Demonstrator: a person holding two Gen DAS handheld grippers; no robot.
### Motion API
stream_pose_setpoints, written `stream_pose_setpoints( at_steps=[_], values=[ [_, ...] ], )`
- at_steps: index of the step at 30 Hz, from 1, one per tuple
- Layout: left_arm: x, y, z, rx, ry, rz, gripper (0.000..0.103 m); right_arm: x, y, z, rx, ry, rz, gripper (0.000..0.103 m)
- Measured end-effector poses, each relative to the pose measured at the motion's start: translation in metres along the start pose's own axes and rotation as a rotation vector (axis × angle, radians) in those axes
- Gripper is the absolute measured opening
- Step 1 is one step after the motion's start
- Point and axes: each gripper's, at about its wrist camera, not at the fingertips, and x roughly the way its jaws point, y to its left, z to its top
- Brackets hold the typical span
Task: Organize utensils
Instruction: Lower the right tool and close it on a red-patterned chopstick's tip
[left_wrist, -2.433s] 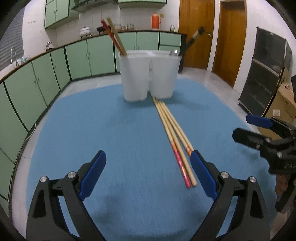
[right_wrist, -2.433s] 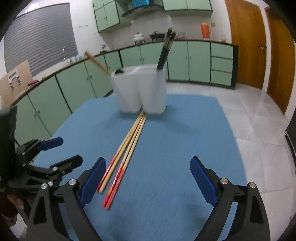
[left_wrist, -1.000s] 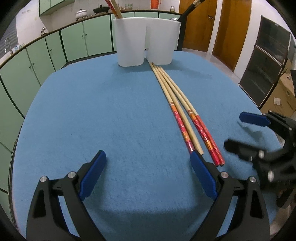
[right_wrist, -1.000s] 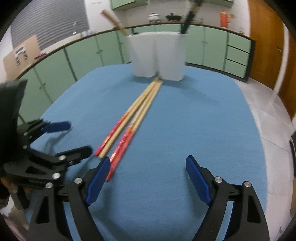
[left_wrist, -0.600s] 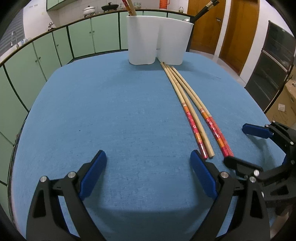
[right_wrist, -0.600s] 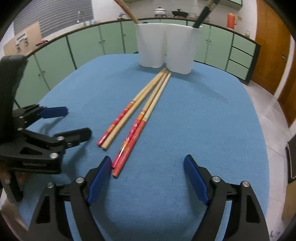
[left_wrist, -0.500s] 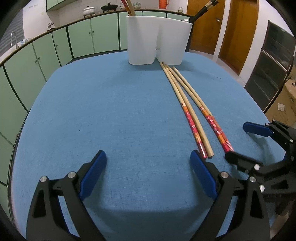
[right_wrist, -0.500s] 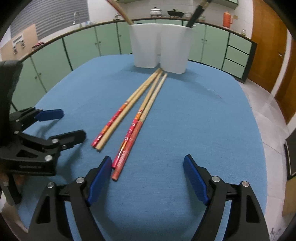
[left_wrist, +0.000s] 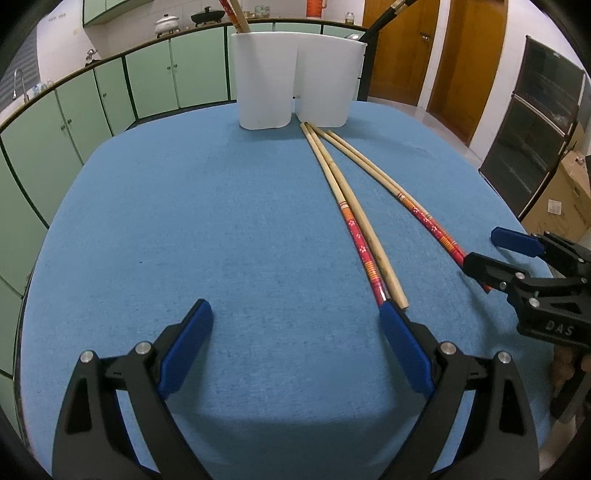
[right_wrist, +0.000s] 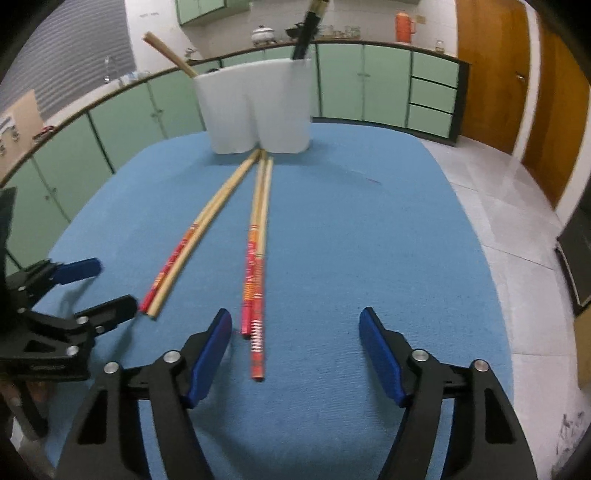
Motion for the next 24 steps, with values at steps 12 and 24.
stream_pose_setpoints(
  at_steps=[12,24],
  values=[
    [-0.003,-0.001,-0.002,-0.013,-0.003,0.012,0.085,-0.010,-0.005,-0.010,-0.044,0.014,0.027,0.040],
    [-0.003,-0.006,-0.002,-0.006,-0.003,0.000,0.085,-0.007,0.002,-0.010,-0.091,0.022,0.005,0.039]
  ],
)
